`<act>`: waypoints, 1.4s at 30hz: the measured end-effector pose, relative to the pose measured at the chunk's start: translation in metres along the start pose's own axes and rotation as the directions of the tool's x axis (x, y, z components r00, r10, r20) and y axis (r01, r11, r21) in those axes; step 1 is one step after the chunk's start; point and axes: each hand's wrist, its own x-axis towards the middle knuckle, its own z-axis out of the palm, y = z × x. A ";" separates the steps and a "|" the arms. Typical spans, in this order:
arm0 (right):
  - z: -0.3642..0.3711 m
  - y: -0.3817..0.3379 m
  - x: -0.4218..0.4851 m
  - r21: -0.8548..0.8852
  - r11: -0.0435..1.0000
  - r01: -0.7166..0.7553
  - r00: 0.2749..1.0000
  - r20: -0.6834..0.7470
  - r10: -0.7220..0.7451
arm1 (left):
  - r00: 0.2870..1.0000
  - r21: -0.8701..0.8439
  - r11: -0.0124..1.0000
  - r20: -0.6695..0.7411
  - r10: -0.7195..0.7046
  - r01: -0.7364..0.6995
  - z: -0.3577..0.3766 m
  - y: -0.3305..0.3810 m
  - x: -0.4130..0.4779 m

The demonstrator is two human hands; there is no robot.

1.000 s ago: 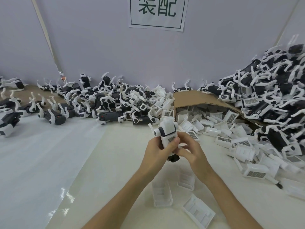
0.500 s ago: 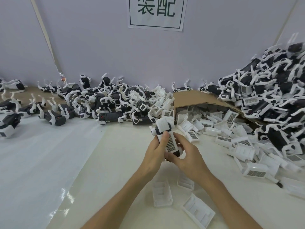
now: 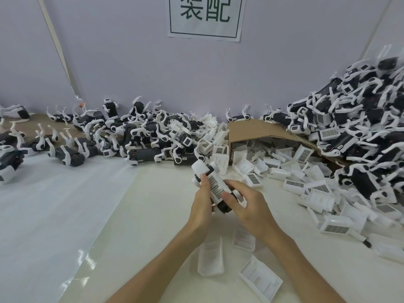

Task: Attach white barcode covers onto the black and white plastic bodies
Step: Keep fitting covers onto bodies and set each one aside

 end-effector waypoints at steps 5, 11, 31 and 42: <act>0.001 0.005 -0.004 -0.143 0.985 0.099 0.984 -0.132 -0.118 | 0.998 0.179 0.984 0.069 0.009 -0.022 -0.002 0.002 -0.003; 0.000 0.006 -0.003 -0.242 0.966 0.094 0.951 -0.267 -0.159 | 0.991 0.033 0.998 0.127 -0.051 0.047 -0.009 0.004 0.004; -0.007 0.002 0.001 0.074 0.985 -0.154 0.939 -0.300 0.169 | 0.943 0.374 0.866 0.159 0.293 -0.332 0.000 -0.001 -0.007; -0.007 0.007 0.004 0.369 0.904 -0.217 0.946 -0.150 0.288 | 0.854 0.853 0.407 0.080 0.514 -0.325 -0.004 -0.001 -0.008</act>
